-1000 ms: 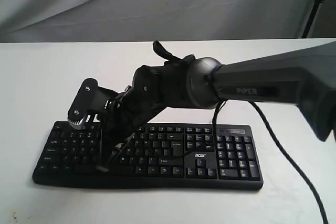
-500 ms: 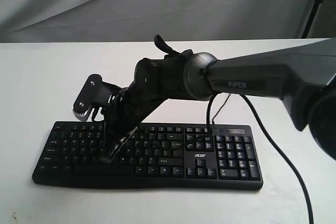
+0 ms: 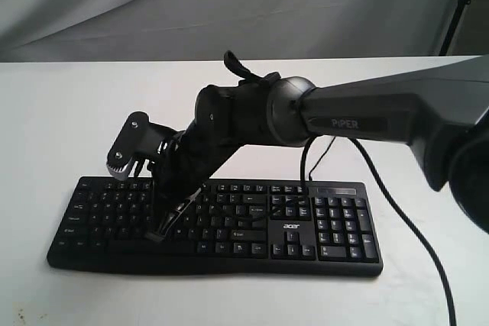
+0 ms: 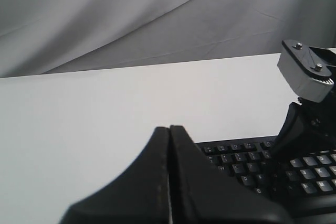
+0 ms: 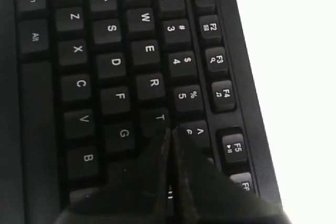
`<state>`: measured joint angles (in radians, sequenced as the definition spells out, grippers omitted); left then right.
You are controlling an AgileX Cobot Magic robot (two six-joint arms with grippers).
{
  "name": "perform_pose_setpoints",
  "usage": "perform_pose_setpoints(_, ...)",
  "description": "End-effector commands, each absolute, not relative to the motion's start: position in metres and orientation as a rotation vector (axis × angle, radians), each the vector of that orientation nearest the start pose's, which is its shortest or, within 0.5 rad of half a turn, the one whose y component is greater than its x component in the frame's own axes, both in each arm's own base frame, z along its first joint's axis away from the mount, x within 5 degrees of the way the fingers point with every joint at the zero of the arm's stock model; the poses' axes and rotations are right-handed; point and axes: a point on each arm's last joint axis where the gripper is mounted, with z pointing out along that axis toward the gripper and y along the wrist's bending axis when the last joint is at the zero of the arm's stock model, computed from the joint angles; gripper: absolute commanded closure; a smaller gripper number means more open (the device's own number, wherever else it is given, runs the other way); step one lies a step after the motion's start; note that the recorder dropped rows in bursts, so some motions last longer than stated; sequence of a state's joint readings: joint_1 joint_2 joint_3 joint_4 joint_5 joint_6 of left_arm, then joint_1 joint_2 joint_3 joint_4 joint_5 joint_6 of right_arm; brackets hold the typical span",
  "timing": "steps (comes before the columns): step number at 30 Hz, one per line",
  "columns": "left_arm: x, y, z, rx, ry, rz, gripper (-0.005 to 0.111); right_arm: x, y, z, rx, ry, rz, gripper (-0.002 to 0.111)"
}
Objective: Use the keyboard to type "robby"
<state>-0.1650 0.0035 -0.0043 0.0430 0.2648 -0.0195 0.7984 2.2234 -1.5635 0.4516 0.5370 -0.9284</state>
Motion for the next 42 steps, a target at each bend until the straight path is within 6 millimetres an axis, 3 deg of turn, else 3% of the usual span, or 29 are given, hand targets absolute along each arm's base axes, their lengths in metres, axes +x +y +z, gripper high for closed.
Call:
perform_pose_setpoints(1,0.055,-0.008,0.19,0.161,1.736,-0.097,0.107,0.313,0.349,0.129,-1.698,2.029,0.383,0.108)
perform_pose_setpoints(21,0.055,-0.008,0.19,0.161,1.736,-0.097,0.107,0.313,0.349,0.123,-1.701,2.04,0.388,0.108)
perform_pose_setpoints(25,0.055,-0.008,0.19,0.161,1.736,-0.097,0.107,0.313,0.348,0.143,-1.692,1.992,0.375,0.108)
perform_pose_setpoints(36,0.055,-0.008,0.19,0.161,1.736,-0.097,0.107,0.302,0.336,0.222,-1.653,1.894,0.359,0.108)
perform_pose_setpoints(40,0.055,-0.008,0.19,0.161,1.736,-0.097,0.107,0.283,0.317,0.248,-1.596,1.848,0.336,0.108)
perform_pose_setpoints(42,0.055,-0.008,0.19,0.161,1.736,-0.097,0.107,0.263,0.296,0.269,-1.528,1.798,0.328,0.108)
